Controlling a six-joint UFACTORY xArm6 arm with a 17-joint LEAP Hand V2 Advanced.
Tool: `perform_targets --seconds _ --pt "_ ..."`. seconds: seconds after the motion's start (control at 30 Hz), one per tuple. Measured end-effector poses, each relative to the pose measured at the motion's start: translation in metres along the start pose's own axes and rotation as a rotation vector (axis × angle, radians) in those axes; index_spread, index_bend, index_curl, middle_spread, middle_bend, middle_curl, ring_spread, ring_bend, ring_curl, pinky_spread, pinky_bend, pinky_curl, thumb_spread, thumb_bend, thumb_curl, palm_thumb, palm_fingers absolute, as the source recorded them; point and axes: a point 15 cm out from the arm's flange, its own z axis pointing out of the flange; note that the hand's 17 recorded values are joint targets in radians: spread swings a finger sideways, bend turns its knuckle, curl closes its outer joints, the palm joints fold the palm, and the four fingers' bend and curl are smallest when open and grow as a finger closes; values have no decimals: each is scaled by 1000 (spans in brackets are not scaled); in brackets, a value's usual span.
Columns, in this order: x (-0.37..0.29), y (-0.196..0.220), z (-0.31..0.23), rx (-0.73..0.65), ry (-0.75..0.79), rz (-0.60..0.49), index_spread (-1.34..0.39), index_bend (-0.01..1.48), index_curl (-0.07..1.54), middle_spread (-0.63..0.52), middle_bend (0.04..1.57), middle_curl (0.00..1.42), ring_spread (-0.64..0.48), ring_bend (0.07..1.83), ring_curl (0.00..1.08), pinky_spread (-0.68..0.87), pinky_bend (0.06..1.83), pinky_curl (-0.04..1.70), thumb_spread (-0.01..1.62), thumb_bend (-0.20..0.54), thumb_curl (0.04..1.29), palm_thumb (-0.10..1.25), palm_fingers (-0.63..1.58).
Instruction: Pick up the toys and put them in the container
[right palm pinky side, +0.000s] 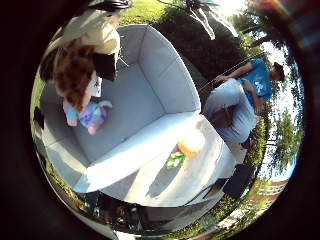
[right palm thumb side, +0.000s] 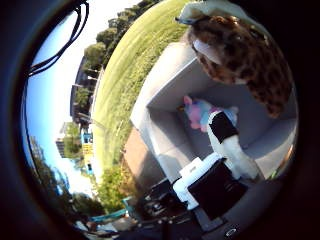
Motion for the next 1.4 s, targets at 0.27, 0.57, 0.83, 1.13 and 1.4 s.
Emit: perform_targets --seconds 0.27,0.57,0.83,1.13,1.4 --pt "59 35 -57 -9 -6 42 -464 180 350 46 134 382 305 562 343 535 922 571 1045 -31 542 752 -33" --pt "128 74 -90 6 11 107 -444 189 330 43 162 322 305 540 324 545 884 506 1041 -30 520 768 22" --pt "226 85 -59 -8 295 22 -312 174 317 40 184 328 273 526 316 515 745 421 1074 -44 475 685 59" --pt "268 120 25 -154 399 -69 -247 180 307 31 177 331 268 492 306 501 678 367 1087 -42 407 606 97" --pt "283 140 81 -246 484 -123 -231 184 308 30 175 326 272 435 295 493 623 321 1078 -42 344 525 113"
